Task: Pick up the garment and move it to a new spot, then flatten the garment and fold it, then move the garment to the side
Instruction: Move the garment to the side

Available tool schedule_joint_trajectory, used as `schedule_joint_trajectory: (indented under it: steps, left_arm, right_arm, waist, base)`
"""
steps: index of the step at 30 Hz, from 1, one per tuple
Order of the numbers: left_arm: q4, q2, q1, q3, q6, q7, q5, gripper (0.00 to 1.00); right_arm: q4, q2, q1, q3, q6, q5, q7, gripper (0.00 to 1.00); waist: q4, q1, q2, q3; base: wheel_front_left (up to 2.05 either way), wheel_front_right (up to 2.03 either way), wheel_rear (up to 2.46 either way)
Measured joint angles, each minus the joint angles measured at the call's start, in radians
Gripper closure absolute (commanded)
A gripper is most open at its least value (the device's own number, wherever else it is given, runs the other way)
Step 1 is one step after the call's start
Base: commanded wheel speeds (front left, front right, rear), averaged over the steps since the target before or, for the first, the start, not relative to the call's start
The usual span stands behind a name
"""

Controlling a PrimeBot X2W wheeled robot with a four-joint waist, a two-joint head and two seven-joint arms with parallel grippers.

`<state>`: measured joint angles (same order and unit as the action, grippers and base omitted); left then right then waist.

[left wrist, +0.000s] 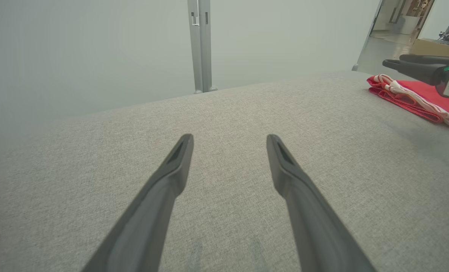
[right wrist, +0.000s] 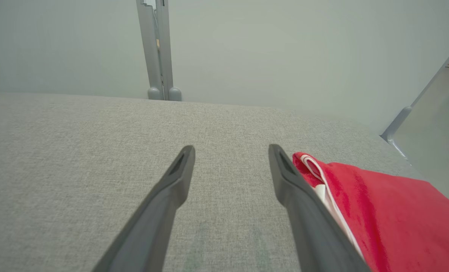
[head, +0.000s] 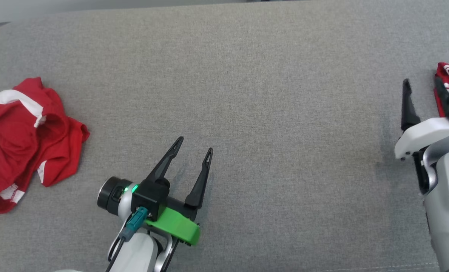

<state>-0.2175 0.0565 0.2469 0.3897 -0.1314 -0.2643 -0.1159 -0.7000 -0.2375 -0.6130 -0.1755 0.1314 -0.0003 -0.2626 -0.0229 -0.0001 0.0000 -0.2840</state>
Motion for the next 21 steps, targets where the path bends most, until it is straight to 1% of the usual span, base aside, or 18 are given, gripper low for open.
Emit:
schedule_joint_trajectory:
  steps: [4, 9, 10, 13, 21]
  left_arm:
    - [-0.019, -0.002, -0.044, -0.04, 0.0, 0.0, 0.003, 0.0]
    - [-0.046, -0.003, -0.096, -0.116, 0.011, 0.0, 0.003, 0.0]
    - [-0.05, -0.003, -0.108, -0.136, 0.018, 0.0, 0.001, 0.0]
    - [-0.066, -0.003, -0.15, -0.196, 0.021, 0.0, 0.002, 0.0]
    - [-0.105, -0.005, -0.206, -0.297, 0.035, 0.0, 0.012, 0.0]
  right_arm:
    - [0.039, 0.038, 0.08, 0.064, 0.0, 0.053, 0.0, 0.0]
    - [0.069, 0.074, 0.175, 0.123, 0.0, 0.079, 0.0, 0.0]
    - [0.075, 0.08, 0.189, 0.128, 0.0, 0.086, 0.0, 0.0]
    - [0.091, 0.107, 0.247, 0.152, 0.0, 0.097, 0.0, 0.0]
    - [0.126, 0.137, 0.341, 0.17, 0.0, 0.118, 0.0, 0.0]
  waist:
    - [-0.013, 0.0, 0.0, 0.053]
    - [-0.03, 0.0, 0.0, 0.114]
    - [-0.032, 0.0, 0.0, 0.127]
    - [-0.04, 0.0, 0.0, 0.176]
    - [-0.041, 0.0, 0.0, 0.261]
  base:
    - [0.0, 0.0, 0.0]
    - [0.0, 0.0, 0.0]
    - [0.0, 0.0, 0.0]
    - [0.0, 0.0, 0.0]
    - [0.0, 0.0, 0.0]
